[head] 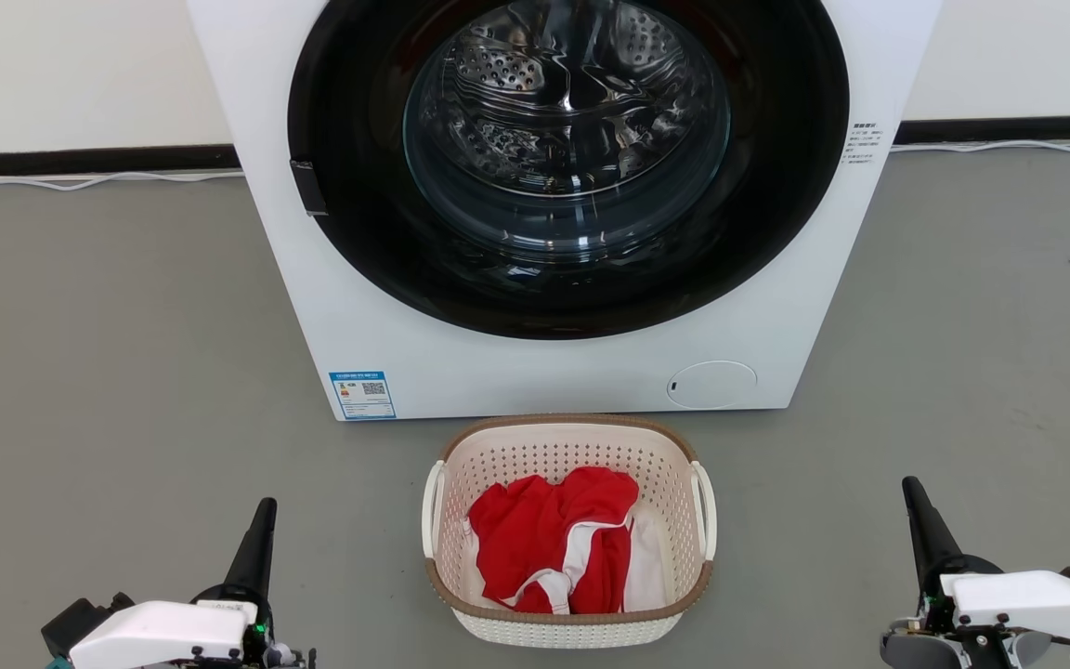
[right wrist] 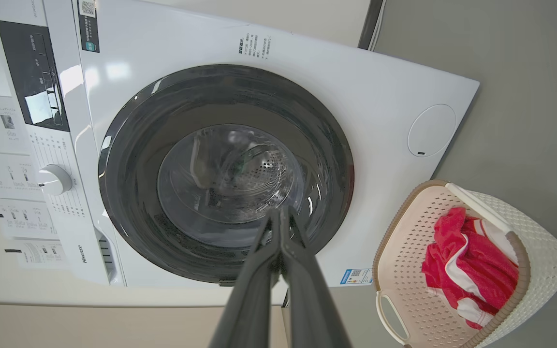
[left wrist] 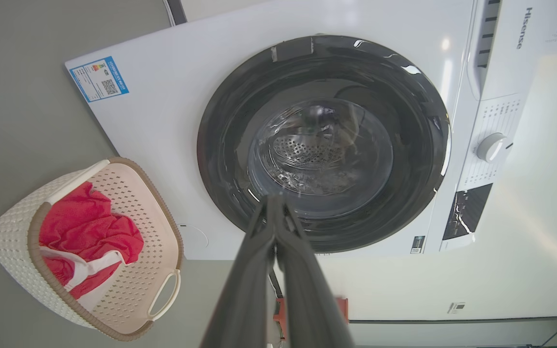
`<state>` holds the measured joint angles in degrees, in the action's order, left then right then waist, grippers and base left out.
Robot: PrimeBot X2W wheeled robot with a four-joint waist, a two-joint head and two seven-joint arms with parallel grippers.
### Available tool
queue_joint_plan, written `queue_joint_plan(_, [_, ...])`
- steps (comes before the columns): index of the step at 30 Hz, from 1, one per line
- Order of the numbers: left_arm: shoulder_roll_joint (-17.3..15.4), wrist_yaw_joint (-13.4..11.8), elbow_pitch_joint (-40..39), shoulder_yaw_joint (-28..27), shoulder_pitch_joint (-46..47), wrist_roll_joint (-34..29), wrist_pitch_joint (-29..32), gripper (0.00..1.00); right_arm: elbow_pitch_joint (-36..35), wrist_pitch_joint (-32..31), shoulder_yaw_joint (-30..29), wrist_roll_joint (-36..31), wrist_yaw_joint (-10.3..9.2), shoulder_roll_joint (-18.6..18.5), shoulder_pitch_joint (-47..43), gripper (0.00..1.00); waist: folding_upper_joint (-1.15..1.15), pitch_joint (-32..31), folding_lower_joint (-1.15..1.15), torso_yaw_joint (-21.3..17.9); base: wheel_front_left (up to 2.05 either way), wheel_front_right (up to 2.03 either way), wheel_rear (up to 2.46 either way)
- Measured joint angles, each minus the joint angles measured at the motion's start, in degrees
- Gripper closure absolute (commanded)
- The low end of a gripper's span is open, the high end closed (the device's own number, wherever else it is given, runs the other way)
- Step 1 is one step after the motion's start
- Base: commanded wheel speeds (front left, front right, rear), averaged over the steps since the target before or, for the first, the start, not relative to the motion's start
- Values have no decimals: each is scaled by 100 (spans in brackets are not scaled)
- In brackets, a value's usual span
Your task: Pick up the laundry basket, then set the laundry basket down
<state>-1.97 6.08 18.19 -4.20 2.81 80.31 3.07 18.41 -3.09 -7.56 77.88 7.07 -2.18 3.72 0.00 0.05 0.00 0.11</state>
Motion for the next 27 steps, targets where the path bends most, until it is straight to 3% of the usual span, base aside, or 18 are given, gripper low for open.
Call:
queue_joint_plan(17, [-10,59,-232,-49,16,1110,305,100,-252,-293,-4,1365,1,-5,4,100,0,13,0,-12,0,0,0])
queue_joint_plan(27, [-11,100,-245,-55,16,1168,305,100,-259,-294,-4,1393,1,-5,7,100,0,13,0,-12,0,0,0])
